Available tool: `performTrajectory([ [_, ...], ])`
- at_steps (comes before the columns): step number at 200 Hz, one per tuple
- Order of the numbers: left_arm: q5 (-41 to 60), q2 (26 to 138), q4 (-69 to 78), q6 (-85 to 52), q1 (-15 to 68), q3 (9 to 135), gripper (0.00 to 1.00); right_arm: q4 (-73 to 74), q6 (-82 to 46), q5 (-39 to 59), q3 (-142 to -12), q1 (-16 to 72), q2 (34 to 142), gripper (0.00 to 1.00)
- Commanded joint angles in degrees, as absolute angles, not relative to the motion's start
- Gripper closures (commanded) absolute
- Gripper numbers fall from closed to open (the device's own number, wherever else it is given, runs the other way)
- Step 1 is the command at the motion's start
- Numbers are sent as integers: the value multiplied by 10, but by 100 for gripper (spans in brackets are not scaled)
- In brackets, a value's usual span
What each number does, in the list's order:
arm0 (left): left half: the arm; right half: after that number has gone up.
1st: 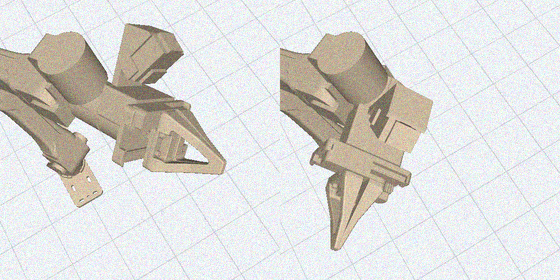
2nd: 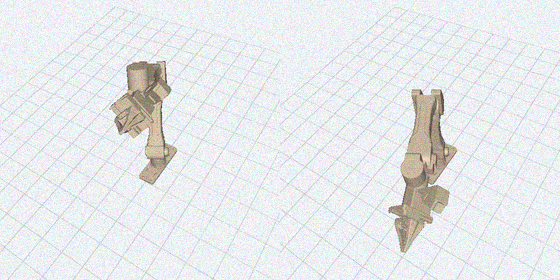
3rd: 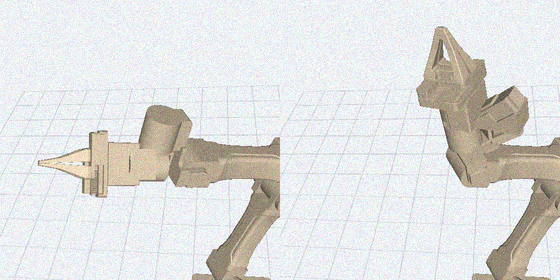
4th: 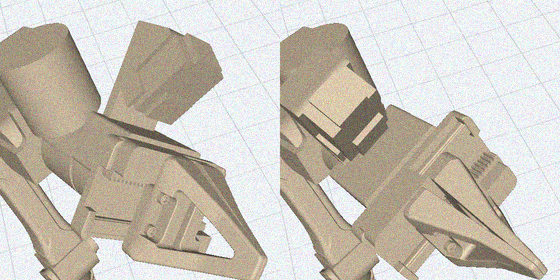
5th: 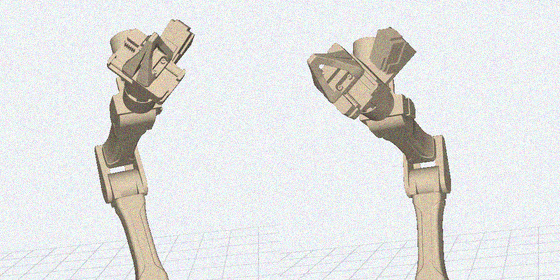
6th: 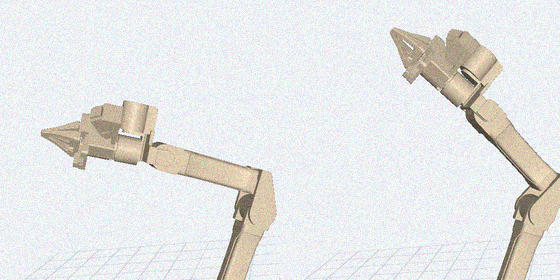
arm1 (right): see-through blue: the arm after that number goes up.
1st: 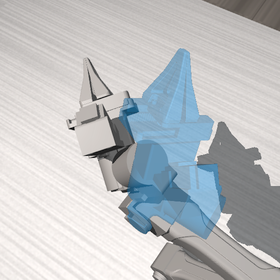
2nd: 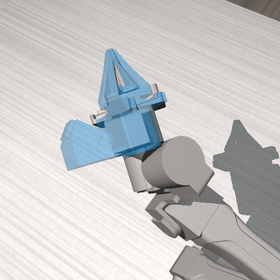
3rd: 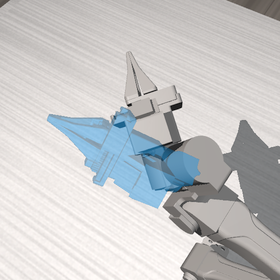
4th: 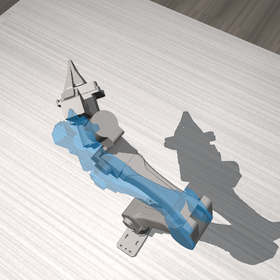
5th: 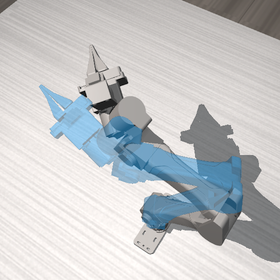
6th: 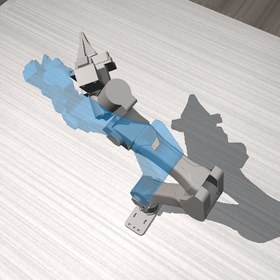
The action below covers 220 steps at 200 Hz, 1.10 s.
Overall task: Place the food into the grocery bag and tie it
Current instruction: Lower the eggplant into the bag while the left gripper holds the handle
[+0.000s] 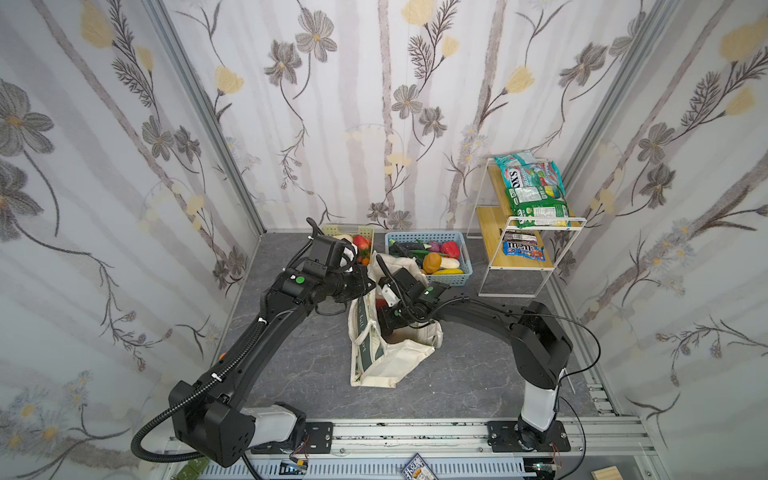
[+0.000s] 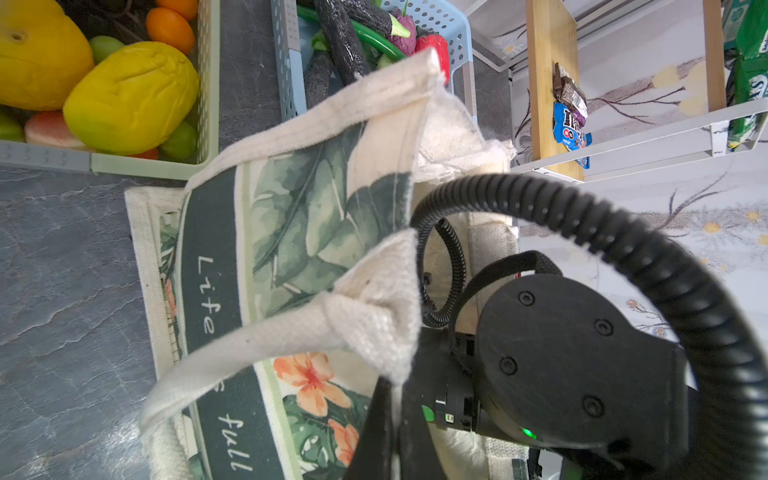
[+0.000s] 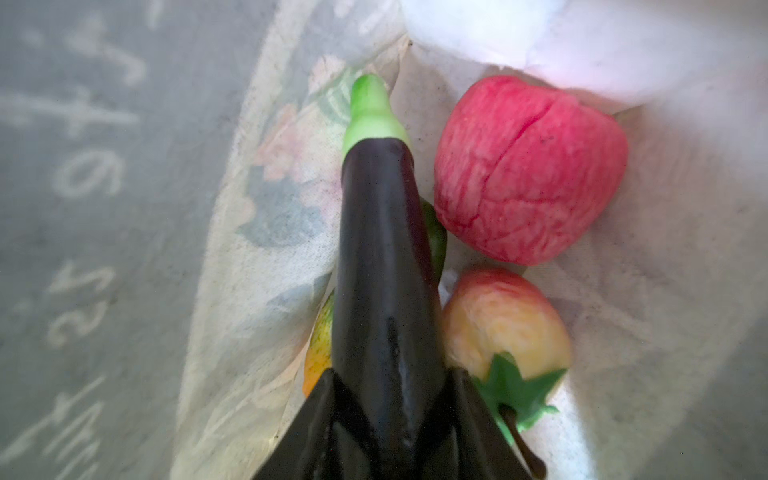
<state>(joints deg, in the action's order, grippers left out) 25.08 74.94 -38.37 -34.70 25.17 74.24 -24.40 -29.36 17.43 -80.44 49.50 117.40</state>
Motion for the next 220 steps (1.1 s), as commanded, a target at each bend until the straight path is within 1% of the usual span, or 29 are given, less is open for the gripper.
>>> performTrajectory([
  [1,244,744,-377,-352,250,740,100,-222,-293,157,-799,499,1179,62],
  [31,242,743,-374,-353,249,740,100,-239,-287,144,-805,505,1195,61],
  [46,241,742,-373,-354,249,739,100,-248,-284,135,-810,509,1202,56],
  [84,239,739,-371,-354,247,734,100,-254,-283,135,-816,510,1208,50],
  [119,233,733,-369,-355,243,725,100,-260,-277,135,-823,509,1198,41],
  [136,229,730,-369,-356,240,721,100,-256,-270,141,-824,510,1189,38],
  [220,223,724,-371,-354,229,709,100,-265,-242,164,-848,503,1127,32],
])
